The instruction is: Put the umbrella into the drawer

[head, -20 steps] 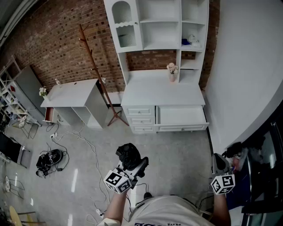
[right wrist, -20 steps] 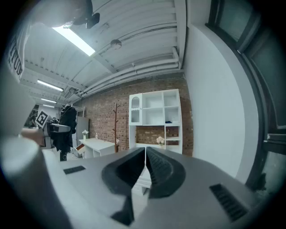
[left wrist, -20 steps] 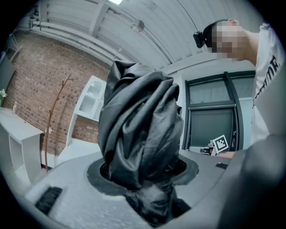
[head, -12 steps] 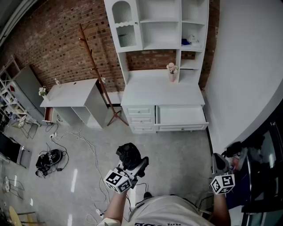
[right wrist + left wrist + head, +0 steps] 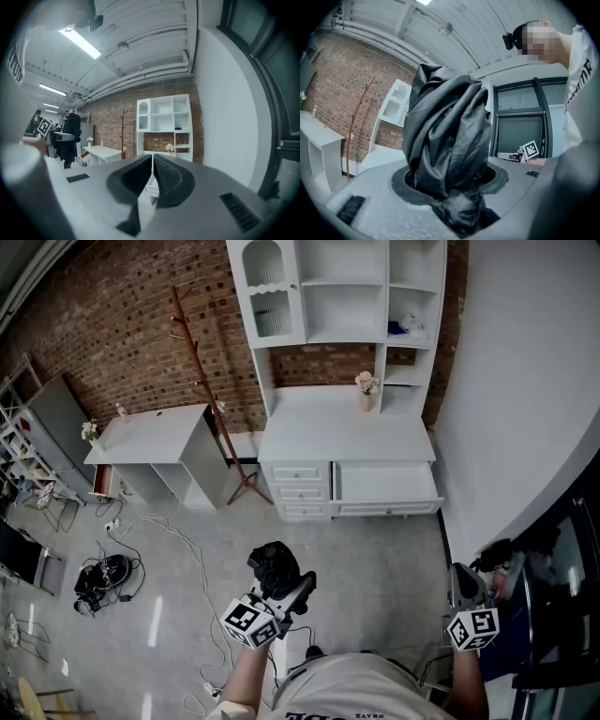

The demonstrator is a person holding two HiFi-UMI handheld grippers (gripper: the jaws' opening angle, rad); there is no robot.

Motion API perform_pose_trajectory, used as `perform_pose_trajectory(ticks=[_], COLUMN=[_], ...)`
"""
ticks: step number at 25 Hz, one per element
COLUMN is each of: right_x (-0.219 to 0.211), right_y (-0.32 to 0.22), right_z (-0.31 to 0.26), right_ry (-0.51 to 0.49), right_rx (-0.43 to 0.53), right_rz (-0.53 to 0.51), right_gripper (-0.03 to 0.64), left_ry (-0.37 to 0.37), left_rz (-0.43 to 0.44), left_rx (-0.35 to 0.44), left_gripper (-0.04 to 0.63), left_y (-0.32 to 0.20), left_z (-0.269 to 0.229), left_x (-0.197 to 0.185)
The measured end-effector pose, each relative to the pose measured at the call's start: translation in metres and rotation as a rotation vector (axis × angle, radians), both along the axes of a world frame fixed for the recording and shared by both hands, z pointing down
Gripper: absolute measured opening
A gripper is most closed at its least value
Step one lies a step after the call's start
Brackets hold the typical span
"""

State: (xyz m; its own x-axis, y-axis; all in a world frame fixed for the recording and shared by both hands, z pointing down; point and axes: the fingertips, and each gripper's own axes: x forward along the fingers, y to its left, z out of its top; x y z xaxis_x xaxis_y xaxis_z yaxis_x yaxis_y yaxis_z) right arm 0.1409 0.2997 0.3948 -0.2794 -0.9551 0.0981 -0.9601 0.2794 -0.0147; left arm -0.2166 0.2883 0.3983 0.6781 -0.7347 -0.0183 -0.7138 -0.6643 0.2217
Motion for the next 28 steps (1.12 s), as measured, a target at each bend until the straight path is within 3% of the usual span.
perform_pose_trajectory(ticks=[21,28], right_x=[-0.086,-0.093], right_y=[0.039,0.048], right_z=[0.019,0.019], right_ry=[0.009,0.023], right_rx=[-0.049,-0.065], right_rz=[0.042,0.06], right_gripper=[0.034,0.034], left_ry=[-0.007,0.01], left_rz=[0.052,0.061], left_rx=[-0.019,-0.034], left_gripper=[0.252,0.252], left_y=[0.033,0.034], left_z=[0.017,0.027], left_x=[-0.077,-0.087])
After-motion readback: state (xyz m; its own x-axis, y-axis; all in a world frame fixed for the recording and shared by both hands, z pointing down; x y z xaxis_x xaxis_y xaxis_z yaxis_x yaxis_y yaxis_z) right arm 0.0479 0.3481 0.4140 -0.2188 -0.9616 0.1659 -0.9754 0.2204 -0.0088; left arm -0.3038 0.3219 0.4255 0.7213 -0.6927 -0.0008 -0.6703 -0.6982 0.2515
